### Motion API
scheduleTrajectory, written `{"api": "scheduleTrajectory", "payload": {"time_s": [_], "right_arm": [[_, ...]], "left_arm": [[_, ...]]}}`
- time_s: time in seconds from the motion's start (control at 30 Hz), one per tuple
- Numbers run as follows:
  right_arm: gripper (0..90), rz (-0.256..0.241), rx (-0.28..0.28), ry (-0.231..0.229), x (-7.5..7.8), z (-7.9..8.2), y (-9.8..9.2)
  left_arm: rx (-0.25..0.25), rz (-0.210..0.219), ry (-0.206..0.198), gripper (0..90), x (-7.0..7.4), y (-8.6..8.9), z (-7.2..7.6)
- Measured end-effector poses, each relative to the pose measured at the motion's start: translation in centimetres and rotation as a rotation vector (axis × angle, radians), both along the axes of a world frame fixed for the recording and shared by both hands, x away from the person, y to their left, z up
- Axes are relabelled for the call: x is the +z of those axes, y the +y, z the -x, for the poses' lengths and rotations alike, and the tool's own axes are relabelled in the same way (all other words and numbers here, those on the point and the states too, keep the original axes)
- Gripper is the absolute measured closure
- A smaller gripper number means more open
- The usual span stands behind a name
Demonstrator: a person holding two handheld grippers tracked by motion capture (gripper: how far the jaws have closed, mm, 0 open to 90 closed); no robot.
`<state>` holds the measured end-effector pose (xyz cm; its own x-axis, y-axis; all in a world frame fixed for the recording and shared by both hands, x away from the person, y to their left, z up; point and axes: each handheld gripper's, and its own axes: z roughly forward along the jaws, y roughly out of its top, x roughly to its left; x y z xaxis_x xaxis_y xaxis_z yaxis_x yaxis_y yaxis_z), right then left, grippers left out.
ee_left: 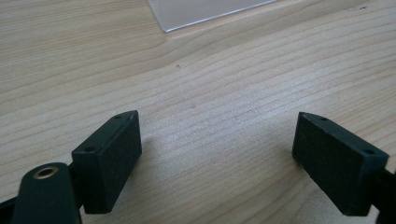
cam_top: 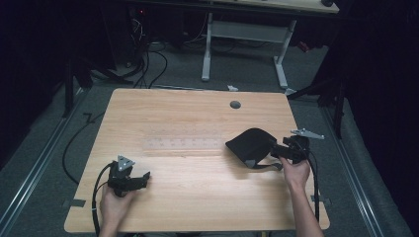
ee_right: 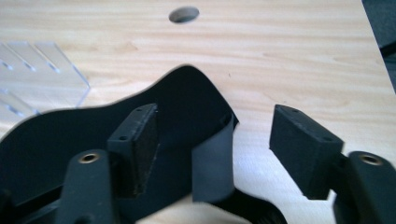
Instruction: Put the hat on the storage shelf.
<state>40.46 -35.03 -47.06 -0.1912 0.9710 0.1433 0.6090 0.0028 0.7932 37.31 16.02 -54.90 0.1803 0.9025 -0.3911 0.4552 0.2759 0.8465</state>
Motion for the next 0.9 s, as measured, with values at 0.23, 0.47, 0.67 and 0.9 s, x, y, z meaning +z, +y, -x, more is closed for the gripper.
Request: {"api": "scheduleTrajectory", "payload": {"time_s": [0.23,0.47,0.67,0.9], "right_arm": [[35.5,-0.015,-0.004,0.04,-0.9,-1.5,-0.2],[42.0,-0.036,0.001,0.04,-1.6,-2.1,-0.4],[43.7,-0.085,0.013,0.049,-1.7,-2.3,-1.0],[47.7,-0.125,0.041,0.056,-1.9,-2.4,-1.3]], "left_arm": [[0.001,0.0,-0.001,16.2,0.0,0.0,0.0],[0.005,0.0,-0.001,16.3,0.0,-0.1,0.0],[0.007,0.001,-0.001,16.4,0.0,-0.1,0.0],[0.007,0.001,-0.001,16.4,0.0,-0.1,0.0]]}}
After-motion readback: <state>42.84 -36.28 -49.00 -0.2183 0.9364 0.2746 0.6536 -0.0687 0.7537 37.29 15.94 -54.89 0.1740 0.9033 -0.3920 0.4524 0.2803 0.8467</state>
